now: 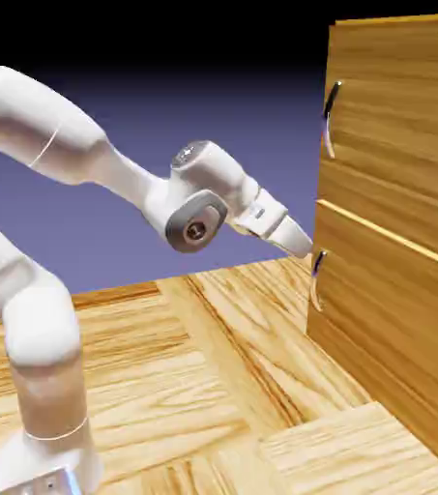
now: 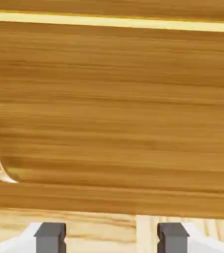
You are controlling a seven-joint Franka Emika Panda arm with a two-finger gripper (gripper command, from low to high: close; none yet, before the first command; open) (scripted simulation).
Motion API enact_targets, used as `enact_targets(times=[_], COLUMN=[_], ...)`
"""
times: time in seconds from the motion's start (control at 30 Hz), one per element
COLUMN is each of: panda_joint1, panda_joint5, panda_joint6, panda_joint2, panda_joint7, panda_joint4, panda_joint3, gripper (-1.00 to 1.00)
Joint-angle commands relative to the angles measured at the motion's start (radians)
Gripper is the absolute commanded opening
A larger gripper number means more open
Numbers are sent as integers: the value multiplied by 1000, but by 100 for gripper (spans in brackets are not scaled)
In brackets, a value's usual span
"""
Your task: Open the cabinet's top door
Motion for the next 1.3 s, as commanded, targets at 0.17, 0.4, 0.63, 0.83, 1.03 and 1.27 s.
enact_targets(times=[0.17, 0.4, 0.63, 0.83, 1.03, 1.27], panda_joint1=[-108, -234, -360, -467, -575, -701], panda_joint5=[261, 566, 870, 1131, 1392, 1696], panda_joint6=[10, 21, 32, 42, 51, 62], panda_joint2=[-17, -36, -55, -72, -88, -108], panda_joint7=[-193, -419, -644, -837, -1030, -1256], panda_joint4=[86, 187, 288, 374, 460, 561], panda_joint3=[113, 245, 377, 490, 604, 736], gripper=[0, 0, 0, 0, 0, 0])
